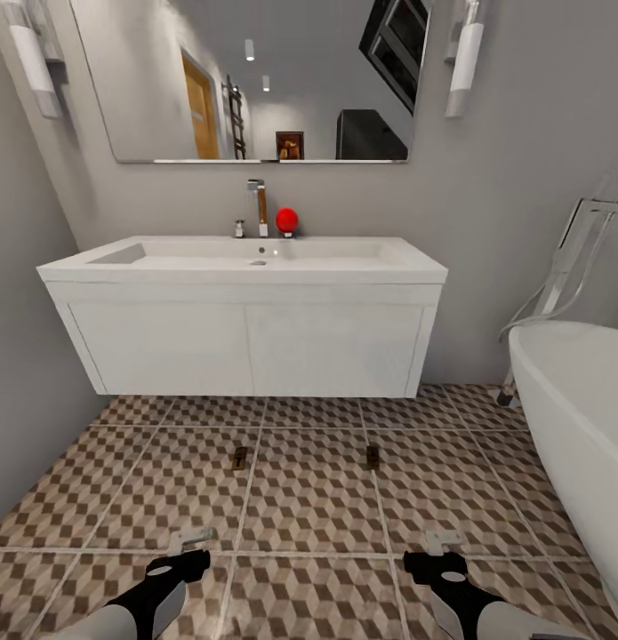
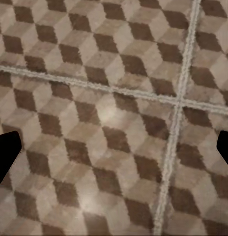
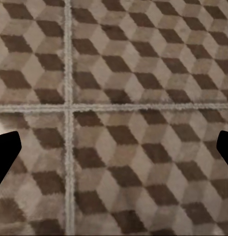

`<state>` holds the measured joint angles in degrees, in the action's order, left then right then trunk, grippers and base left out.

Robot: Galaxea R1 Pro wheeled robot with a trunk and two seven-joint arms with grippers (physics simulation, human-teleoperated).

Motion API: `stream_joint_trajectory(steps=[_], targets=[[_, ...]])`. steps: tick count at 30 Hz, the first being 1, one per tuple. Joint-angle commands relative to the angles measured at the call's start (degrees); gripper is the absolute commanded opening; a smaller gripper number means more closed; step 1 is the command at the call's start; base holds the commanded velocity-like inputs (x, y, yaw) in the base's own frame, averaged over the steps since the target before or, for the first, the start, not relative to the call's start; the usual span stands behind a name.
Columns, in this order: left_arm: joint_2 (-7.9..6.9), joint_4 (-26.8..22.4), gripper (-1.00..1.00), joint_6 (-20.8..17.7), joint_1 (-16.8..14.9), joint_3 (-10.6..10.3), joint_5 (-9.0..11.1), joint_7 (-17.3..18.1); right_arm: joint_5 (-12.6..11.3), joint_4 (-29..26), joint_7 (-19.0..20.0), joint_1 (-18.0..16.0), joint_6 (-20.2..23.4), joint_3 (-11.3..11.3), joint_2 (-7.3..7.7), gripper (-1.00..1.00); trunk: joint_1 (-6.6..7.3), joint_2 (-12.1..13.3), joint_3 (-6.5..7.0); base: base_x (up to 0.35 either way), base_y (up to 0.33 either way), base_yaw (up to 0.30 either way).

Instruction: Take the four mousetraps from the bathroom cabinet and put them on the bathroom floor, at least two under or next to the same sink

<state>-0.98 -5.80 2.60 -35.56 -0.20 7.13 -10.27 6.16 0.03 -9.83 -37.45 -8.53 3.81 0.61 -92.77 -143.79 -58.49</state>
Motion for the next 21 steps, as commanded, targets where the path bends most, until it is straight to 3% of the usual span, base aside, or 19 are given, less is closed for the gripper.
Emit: stream_joint_trajectory(steps=[1,9,21], targets=[[-0.08,0.9,1.00,0.3,0.0,-0.1,1.1,0.0,0.6,0.4,-0.2,0.0,-0.2,0.4,0.12,1.00,0.04,0.0,0.18,0.000,0.000,0.000],[-0.64,4.2,1.00,0.2,0.1,-0.1,4.1,0.0,0.6,1.6,-0.1,-0.1,-0.1,0.4,1.04,1.00,0.24,0.1,1.95,0.000,0.000,0.000],[-0.88,5.4,1.00,0.0,0.5,-0.1,4.8,0.0,0.6,1.8,0.0,3.6,0.6,0.4,2.54,1.00,0.55,0.3,4.61,0.000,0.000,0.000]])
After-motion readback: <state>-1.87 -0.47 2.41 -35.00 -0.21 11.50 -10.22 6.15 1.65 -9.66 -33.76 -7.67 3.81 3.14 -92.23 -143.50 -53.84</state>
